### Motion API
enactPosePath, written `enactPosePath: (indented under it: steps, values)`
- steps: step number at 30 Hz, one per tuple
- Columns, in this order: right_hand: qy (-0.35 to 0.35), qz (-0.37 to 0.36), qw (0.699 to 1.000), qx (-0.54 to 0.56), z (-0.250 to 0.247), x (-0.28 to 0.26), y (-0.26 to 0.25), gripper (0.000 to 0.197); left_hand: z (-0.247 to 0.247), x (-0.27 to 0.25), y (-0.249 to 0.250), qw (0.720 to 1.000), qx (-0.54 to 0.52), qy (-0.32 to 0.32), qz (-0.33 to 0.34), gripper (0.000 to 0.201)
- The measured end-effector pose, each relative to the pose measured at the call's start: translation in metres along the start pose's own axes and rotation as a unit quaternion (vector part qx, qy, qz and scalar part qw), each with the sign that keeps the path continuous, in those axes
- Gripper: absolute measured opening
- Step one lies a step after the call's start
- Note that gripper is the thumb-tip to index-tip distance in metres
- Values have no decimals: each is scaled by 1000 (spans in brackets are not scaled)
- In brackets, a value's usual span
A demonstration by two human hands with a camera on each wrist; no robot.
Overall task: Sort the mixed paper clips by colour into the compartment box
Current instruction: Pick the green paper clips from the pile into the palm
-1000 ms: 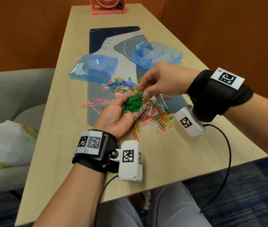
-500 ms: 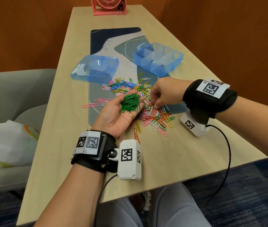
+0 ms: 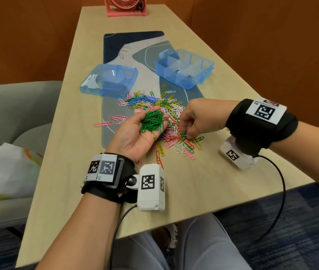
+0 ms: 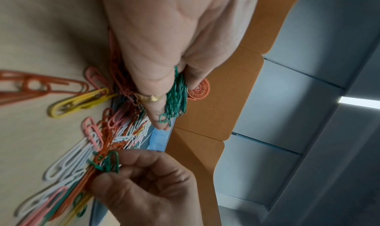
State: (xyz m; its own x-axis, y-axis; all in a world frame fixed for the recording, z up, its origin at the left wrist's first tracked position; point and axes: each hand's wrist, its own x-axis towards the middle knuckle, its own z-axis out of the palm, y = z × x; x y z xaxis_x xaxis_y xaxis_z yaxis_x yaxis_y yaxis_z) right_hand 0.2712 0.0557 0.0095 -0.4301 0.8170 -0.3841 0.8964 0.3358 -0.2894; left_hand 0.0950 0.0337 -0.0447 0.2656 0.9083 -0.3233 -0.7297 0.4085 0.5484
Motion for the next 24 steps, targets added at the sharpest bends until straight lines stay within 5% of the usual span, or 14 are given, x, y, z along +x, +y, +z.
enactPosePath:
  steps: [11, 19, 24]
  values:
    - [33, 0, 998, -60, -4, -2, -4, 6, -1, 0, 0, 1000, 23, 12, 2, 35]
    - [115, -71, 987, 89, -25, 1, -28, 9, 0, 0, -4, 1000, -4, -3, -27, 34]
    - [135, -102, 982, 83, -21, 9, -41, 12, 0, -2, -3, 994, -95, -23, -43, 33]
